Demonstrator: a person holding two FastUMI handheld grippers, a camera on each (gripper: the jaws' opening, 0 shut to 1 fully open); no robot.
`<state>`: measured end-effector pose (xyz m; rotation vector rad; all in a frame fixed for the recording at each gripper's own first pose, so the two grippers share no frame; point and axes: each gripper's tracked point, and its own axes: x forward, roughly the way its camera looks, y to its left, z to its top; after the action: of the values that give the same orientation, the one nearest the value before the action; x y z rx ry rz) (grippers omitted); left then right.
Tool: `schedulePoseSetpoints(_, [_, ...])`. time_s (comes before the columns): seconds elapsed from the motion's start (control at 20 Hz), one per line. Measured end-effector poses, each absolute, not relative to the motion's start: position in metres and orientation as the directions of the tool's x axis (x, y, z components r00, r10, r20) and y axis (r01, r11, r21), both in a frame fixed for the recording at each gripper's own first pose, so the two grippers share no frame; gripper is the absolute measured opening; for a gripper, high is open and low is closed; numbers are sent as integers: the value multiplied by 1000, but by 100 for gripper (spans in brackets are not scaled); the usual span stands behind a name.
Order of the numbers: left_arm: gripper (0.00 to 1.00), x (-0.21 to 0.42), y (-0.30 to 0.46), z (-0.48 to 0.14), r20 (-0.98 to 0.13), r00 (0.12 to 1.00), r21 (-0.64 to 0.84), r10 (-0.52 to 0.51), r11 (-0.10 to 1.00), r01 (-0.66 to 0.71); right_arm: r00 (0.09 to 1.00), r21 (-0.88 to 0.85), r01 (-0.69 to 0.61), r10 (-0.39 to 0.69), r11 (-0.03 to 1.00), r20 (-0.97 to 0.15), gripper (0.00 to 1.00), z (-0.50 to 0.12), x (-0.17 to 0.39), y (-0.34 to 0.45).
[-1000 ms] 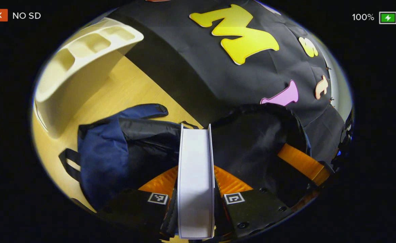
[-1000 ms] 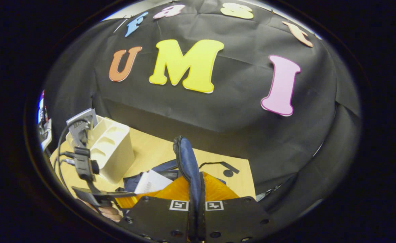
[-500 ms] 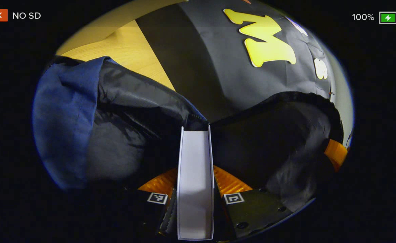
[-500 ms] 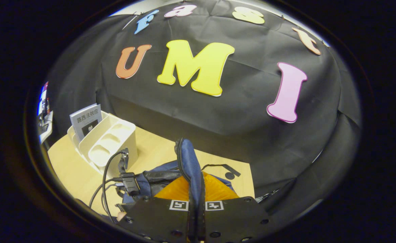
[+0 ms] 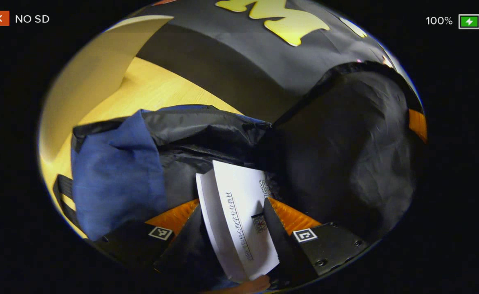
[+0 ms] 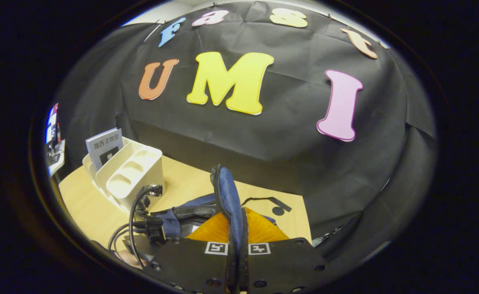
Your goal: Open the schoolbag, grab two books from the bookshelf and put them into the schoolbag.
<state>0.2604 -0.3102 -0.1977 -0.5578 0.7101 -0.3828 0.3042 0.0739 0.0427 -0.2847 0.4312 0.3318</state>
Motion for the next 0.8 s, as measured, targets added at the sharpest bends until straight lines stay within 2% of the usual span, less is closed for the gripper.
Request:
schedulePoseSetpoints(0.1, [92, 251, -303, -188, -482, 716, -586, -505, 793, 165, 857, -187, -368, 254, 911, -448, 3, 39, 303, 69])
schedulePoseSetpoints(0.4, [92, 235, -264, -158, -483, 758, -412, -438, 878, 245, 866, -201, -366, 253, 909, -433, 4, 28, 293, 59])
schedulePoseSetpoints(0.6, [92, 224, -226, -106, -379, 831, -315, -407, 901, 297, 877, -204, -354, 248, 913, -412, 4, 27, 286, 52])
schedulePoseSetpoints(0.65, [91, 220, -215, -91, -361, 843, -290, -399, 907, 306, 881, -211, -347, 240, 914, -408, 0, 25, 286, 48])
schedulePoseSetpoints(0.75, [91, 213, -187, -72, -338, 862, -231, -379, 921, 314, 887, -203, -342, 244, 918, -391, 4, 25, 283, 45])
schedulePoseSetpoints(0.8, [91, 214, -170, -62, -315, 881, -196, -353, 932, 303, 891, -193, -334, 242, 923, -384, 0, 25, 283, 43])
